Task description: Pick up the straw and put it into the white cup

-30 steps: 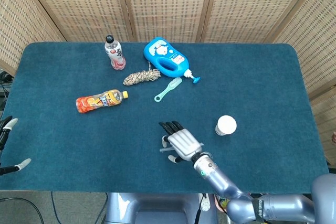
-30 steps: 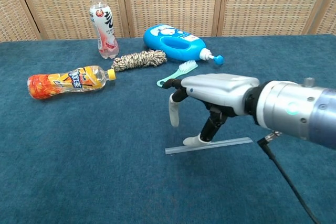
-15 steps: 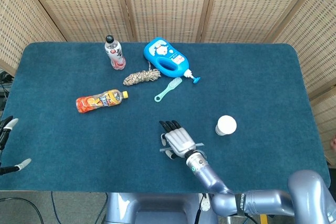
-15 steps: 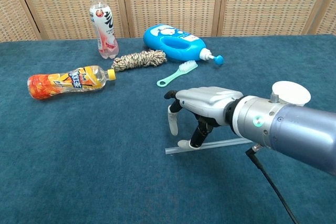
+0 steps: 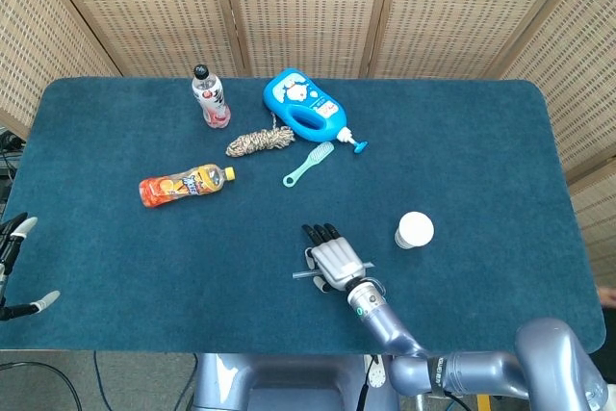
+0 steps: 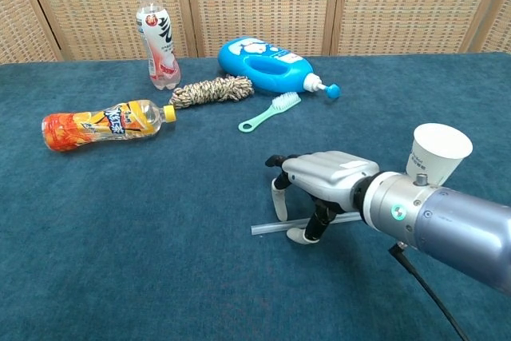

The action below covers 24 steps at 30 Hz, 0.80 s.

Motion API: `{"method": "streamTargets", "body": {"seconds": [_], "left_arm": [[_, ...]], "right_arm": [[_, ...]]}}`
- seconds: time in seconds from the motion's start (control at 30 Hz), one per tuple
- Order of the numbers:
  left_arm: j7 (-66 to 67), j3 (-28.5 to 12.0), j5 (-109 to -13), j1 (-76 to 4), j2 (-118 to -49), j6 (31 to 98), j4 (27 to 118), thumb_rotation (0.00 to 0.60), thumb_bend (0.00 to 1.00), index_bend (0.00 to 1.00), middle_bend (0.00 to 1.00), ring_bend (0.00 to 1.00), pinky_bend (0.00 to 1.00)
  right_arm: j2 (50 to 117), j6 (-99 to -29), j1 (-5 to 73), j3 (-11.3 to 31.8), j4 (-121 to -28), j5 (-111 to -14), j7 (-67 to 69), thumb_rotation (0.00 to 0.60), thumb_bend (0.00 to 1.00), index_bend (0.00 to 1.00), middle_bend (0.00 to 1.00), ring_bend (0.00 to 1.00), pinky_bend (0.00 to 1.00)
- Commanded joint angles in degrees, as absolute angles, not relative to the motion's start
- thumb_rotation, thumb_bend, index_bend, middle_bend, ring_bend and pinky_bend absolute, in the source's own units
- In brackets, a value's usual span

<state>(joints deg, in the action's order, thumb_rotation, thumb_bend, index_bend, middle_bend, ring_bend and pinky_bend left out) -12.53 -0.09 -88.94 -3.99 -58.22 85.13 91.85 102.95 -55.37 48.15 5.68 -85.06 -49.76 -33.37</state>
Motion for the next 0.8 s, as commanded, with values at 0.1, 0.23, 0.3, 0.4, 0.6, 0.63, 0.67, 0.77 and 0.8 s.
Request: {"method": "streamTargets", "body": {"seconds": [0.1,0.23,0.3,0.4,0.6,0.63,0.67,0.77,0.8], "left_arm": [[-12.6,-0.2,-88.7,-4.2,-58.2,84.8,91.8,0.600,0.10,0.00,0.00,0.00,0.00],[-12.7,-0.1,-88.7,-4.2,-58.2,84.8,91.9,0.600,0.10,0.00,0.00,0.00,0.00],[-12.7,-0.2,-88.7,-4.1,-58.2,84.9,91.8,0.600,0.10,0.00,0.00,0.00,0.00],[-12.7,-0.2,-88.7,-4.1,-58.2,84.9,91.8,0.600,0.10,0.00,0.00,0.00,0.00],[-12.5,-0.1,-88.7,-4.2,-58.2,84.8,91.9,0.600,0.10,0.00,0.00,0.00,0.00],[-12.6,-0.1,-88.7,-4.1,-58.2,84.8,91.9,0.600,0.10,0.00,0.00,0.00,0.00],[-12.6,-0.1,-88.7,-4.1,-58.2,84.9,91.9,0.600,0.10,0.00,0.00,0.00,0.00],[-12.6,-0.1,-88.8,-4.1,-58.2,84.9,91.9,0.600,0.10,0.00,0.00,0.00,0.00],[-12.6,-0.1,-88.8,-4.1,-58.2,84.9,91.9,0.600,0.10,0.00,0.00,0.00,0.00]], "right_arm": [[103.3,-54.9,47.2,5.0,-83.0,-51.5,-31.8,0.600,0.42,0.52,0.00,0.00,0.00],[103.8,-54.6,46.6,4.9,-81.8,-52.8,-30.3,0.600,0.43,0.57,0.00,0.00,0.00],[103.9,-54.5,46.3,4.8,-81.4,-53.8,-29.5,0.600,0.45,0.59,0.00,0.00,0.00],[103.9,-54.5,45.9,4.9,-81.3,-55.2,-28.2,0.600,0.48,0.64,0.00,0.00,0.00],[103.6,-54.5,45.2,5.3,-81.8,-57.0,-26.2,0.600,0.48,0.66,0.00,0.00,0.00],[103.5,-54.5,45.1,5.4,-81.9,-57.2,-26.0,0.600,0.48,0.66,0.00,0.00,0.00],[103.5,-54.4,45.0,5.4,-82.0,-57.3,-25.8,0.600,0.48,0.66,0.00,0.00,0.00],[103.1,-54.4,44.8,5.6,-82.7,-58.2,-25.3,0.600,0.48,0.67,0.00,0.00,0.00],[102.9,-54.5,44.8,5.7,-83.2,-58.6,-25.2,0.600,0.48,0.67,0.00,0.00,0.00]]}}
